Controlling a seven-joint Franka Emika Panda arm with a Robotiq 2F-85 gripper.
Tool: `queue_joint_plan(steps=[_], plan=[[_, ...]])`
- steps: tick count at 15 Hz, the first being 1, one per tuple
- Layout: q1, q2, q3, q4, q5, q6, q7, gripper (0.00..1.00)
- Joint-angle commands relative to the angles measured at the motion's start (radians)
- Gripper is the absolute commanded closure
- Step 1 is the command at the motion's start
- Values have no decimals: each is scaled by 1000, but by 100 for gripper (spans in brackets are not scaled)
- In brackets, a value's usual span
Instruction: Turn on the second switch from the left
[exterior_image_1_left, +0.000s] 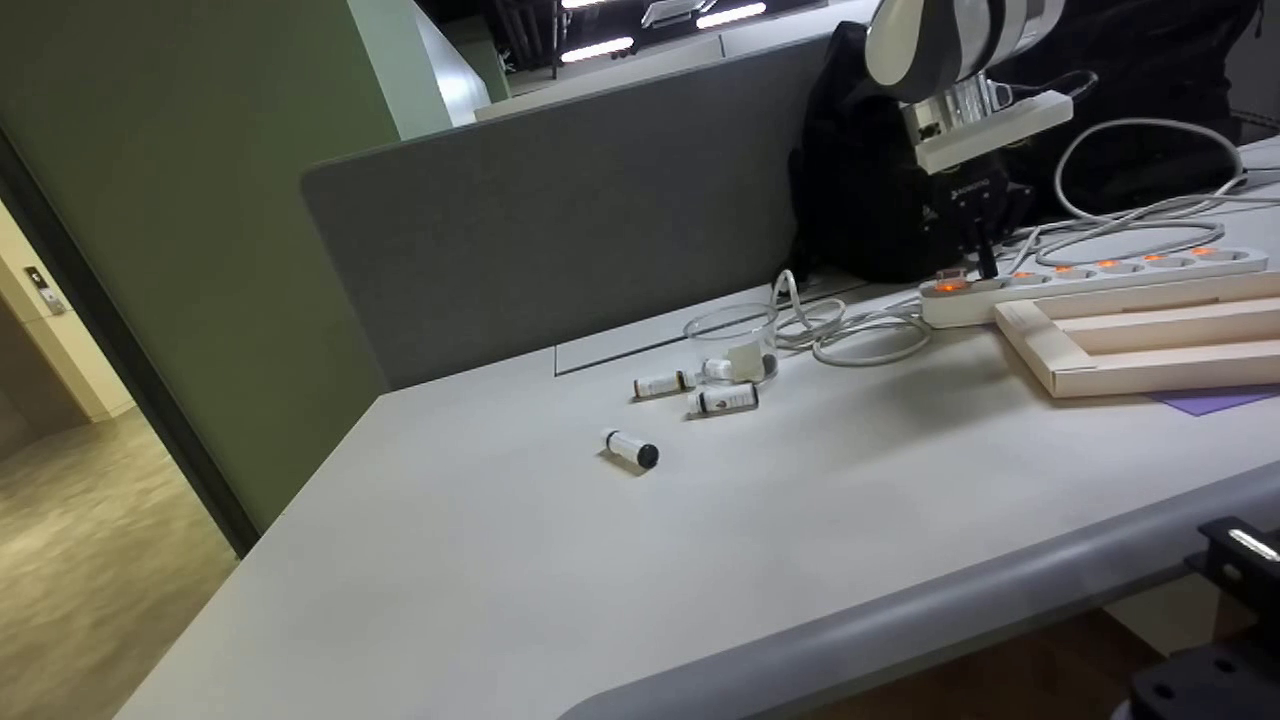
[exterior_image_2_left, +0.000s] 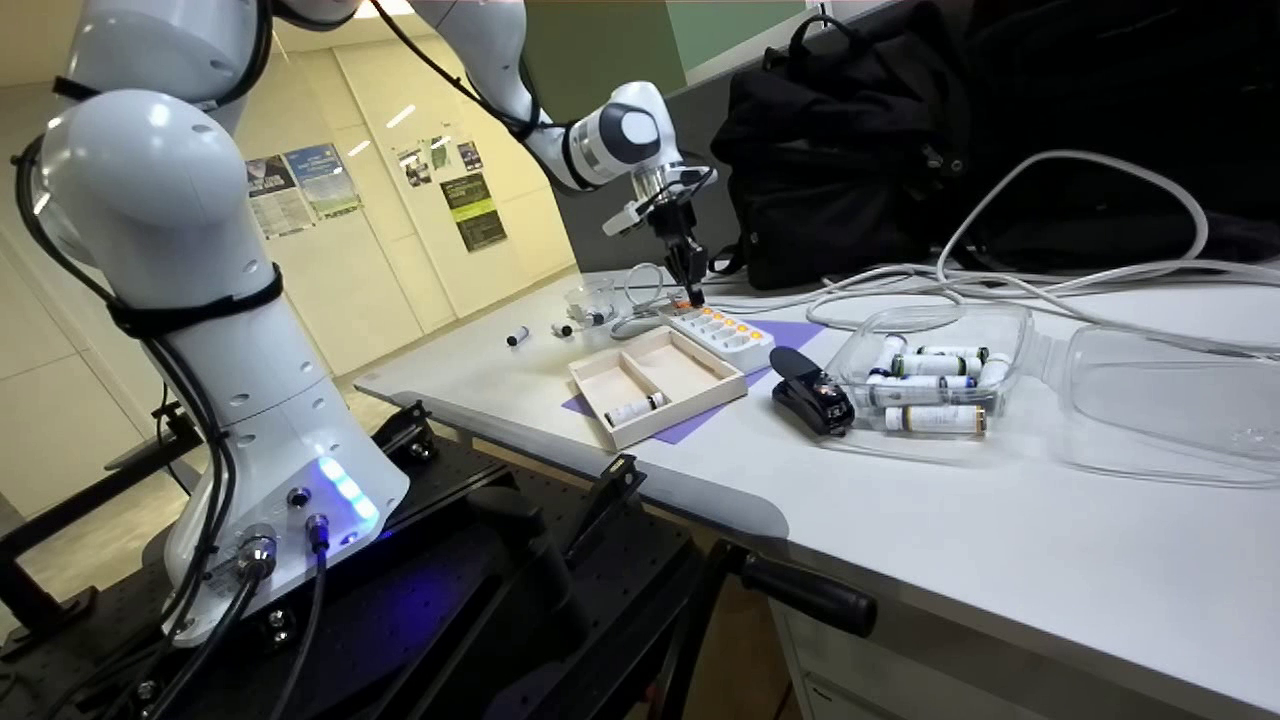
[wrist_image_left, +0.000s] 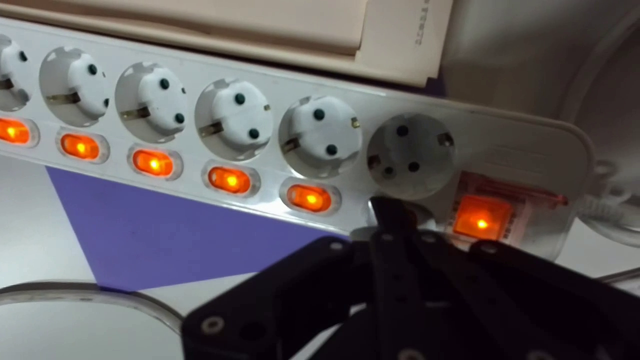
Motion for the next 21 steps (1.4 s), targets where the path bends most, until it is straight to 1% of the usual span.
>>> queue_joint_plan(steps=[1,8,14,21], plan=[[-22,19,17,20,18,13,15,100],[-44,50,21,34,45,5,8,100],[-77,63,29,35,77,-6,-11,100],[-158,54,41,6,127,-11,-85,100]])
